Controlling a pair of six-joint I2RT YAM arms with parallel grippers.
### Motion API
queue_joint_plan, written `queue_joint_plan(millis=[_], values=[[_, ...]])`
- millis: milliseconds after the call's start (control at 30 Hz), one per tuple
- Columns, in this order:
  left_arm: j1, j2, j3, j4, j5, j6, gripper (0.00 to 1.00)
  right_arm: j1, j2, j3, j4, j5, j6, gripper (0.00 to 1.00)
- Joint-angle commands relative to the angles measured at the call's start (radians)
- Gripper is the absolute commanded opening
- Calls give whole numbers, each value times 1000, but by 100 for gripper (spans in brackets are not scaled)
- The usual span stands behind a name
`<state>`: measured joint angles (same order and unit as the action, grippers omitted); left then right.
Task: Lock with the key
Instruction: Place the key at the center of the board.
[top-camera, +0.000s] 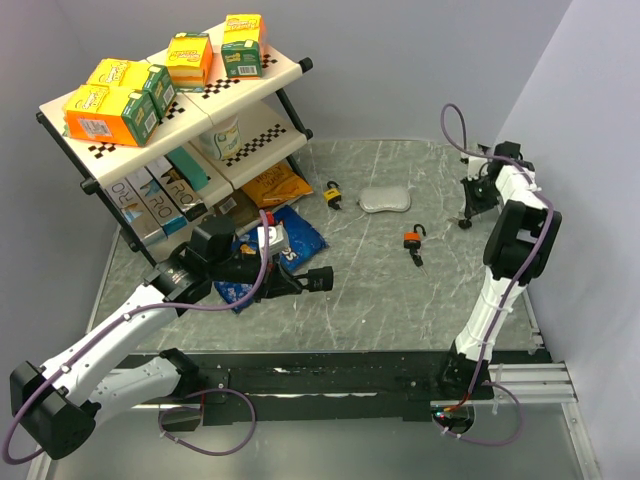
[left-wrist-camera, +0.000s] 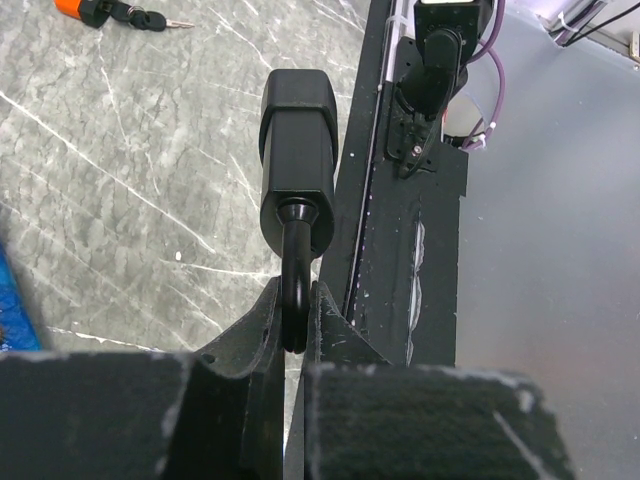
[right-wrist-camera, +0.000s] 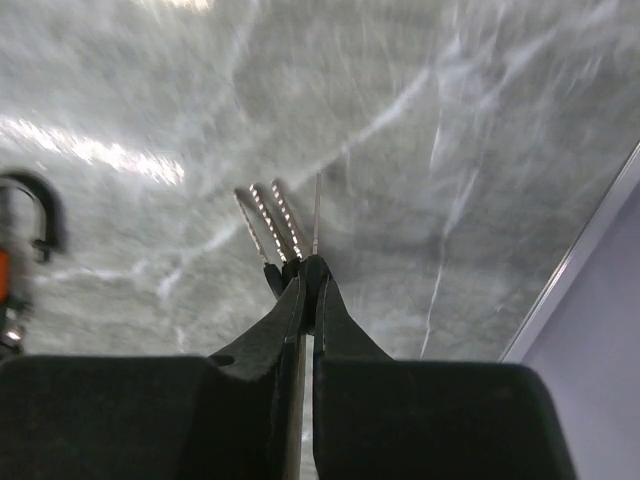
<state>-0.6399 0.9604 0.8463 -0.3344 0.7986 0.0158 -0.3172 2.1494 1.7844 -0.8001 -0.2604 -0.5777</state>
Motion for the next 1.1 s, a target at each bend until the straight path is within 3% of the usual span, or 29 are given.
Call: queue_joint_plan(millis=[0,467,667,867,967,1067], values=[[3,-22,10,90,31,12,1,-36,-75,-78,-21,20,-70,0],[3,-26,-9,95,48,18,1,-167,-298,-448,12,-17,-194,0],[2,-20,-21,117,59,-7,1,-169,-347,-497,10,-83,-157,0],[2,-23,-26,101,56,-4,1,-171,-344,-476,-24,-115,-149,23],[2,-25,-27,94,60,-10,1,-168,-350,-456,-31,-123,-145,44],[2,-26,-21,75,63,-11,1,-166,-365,-421,-62,-144,-146,53]])
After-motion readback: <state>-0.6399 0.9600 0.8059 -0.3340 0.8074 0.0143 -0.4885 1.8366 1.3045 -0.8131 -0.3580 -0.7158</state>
